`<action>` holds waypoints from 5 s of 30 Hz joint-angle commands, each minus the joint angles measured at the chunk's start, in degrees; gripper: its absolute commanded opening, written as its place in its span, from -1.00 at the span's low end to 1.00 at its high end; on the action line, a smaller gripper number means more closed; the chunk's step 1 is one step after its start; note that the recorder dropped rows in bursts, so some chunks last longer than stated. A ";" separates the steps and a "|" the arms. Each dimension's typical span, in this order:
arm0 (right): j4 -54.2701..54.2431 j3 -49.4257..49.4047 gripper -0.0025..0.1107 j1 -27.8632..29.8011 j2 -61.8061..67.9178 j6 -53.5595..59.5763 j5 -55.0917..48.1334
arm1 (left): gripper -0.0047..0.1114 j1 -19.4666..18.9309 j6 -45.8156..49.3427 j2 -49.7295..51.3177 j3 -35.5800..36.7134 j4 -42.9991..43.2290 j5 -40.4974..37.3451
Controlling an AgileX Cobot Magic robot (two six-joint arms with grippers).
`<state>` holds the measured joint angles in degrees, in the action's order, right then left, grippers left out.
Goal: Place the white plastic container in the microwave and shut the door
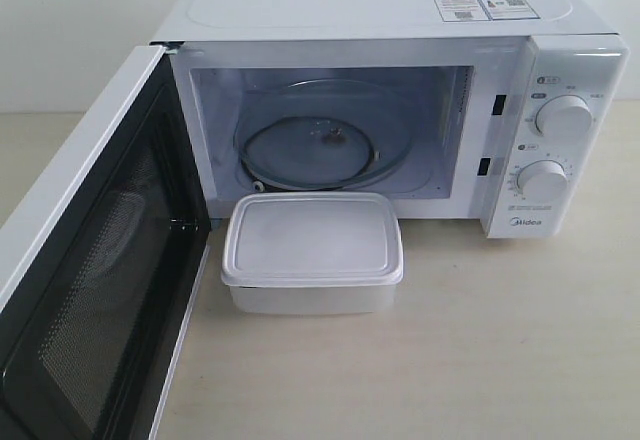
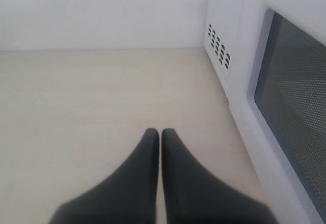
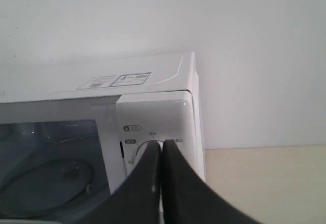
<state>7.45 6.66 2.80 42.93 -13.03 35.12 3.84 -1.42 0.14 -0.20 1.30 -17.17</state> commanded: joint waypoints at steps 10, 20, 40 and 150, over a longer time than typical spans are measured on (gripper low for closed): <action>15.82 0.29 -0.96 0.01 23.33 -4.83 17.94 | -0.84 -0.19 -0.42 -0.14 0.20 -0.20 0.22; 18.23 0.40 -0.96 0.01 48.68 -3.20 34.85 | -0.84 -0.19 -0.42 -0.14 0.20 -0.20 0.22; 47.27 20.64 -0.95 -2.29 63.76 -45.65 31.64 | -0.84 -0.19 -0.42 -0.14 0.20 -0.20 0.22; -3.79 7.97 -0.96 -32.08 42.67 -28.14 1.86 | -0.84 -0.19 -0.42 -0.14 0.20 -0.20 0.22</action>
<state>0.00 18.88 -29.01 88.98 -34.63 31.34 3.68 -1.42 0.14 -0.20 1.41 -17.17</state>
